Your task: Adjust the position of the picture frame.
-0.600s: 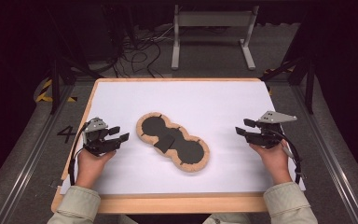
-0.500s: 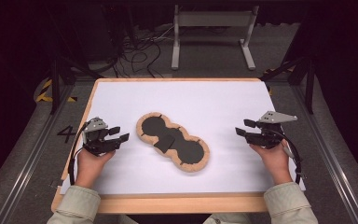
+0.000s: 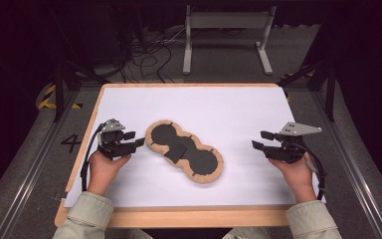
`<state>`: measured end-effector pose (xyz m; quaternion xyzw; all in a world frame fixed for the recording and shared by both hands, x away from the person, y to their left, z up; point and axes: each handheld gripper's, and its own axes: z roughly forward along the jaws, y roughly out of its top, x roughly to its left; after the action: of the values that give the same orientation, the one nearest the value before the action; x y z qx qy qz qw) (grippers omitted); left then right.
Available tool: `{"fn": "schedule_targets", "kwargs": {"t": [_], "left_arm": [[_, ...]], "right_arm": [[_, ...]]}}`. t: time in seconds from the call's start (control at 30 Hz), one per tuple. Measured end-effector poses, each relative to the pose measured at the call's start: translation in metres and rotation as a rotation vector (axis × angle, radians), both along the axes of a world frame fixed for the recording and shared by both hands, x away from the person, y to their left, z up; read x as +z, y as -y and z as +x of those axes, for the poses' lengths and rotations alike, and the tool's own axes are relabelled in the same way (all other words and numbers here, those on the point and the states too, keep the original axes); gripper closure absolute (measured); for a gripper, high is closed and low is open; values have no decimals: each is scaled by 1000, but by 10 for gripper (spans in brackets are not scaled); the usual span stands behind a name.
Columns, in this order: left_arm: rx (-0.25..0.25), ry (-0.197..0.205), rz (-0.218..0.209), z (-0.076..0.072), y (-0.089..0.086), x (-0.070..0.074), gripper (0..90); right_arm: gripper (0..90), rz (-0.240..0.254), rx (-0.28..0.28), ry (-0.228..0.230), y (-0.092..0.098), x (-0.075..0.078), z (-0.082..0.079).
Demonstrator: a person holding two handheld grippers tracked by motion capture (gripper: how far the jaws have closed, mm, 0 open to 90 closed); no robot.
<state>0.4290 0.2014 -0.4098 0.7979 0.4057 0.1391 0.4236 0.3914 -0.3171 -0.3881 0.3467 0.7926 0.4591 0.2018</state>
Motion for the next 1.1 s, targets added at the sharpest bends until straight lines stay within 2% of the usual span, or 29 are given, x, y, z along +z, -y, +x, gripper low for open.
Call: {"fn": "schedule_targets", "kwargs": {"t": [0.13,0.27,0.37,0.43,0.47,0.57,0.7,0.87,0.93,1.03,1.1], "left_arm": [[10,-24,4,7,6,4,562],[20,-18,55,16,11,5,814],[26,-9,57,22,13,7,899],[38,-2,58,26,14,8,900],[47,-5,45,27,15,8,900],[61,-16,47,35,13,6,900],[84,-43,1,48,12,0,900],[95,-64,16,62,16,-10,900],[103,-58,47,66,17,-14,899],[106,-83,69,73,19,-20,900],[103,-96,79,77,21,-24,900]], "right_arm": [[467,-23,2,1,-1,2,-9],[489,-50,6,-4,-1,1,-17],[523,-57,4,-9,1,0,-22],[544,-61,2,-13,2,-1,-26],[559,-64,4,-10,2,0,-28],[582,-62,7,-12,2,0,-32],[612,-76,16,-17,0,-1,-40],[630,-96,28,-11,-3,-1,-52],[629,-97,27,-9,-4,0,-55],[630,-104,31,-8,-5,-1,-58],[635,-90,38,-14,-5,-1,-60]]}}
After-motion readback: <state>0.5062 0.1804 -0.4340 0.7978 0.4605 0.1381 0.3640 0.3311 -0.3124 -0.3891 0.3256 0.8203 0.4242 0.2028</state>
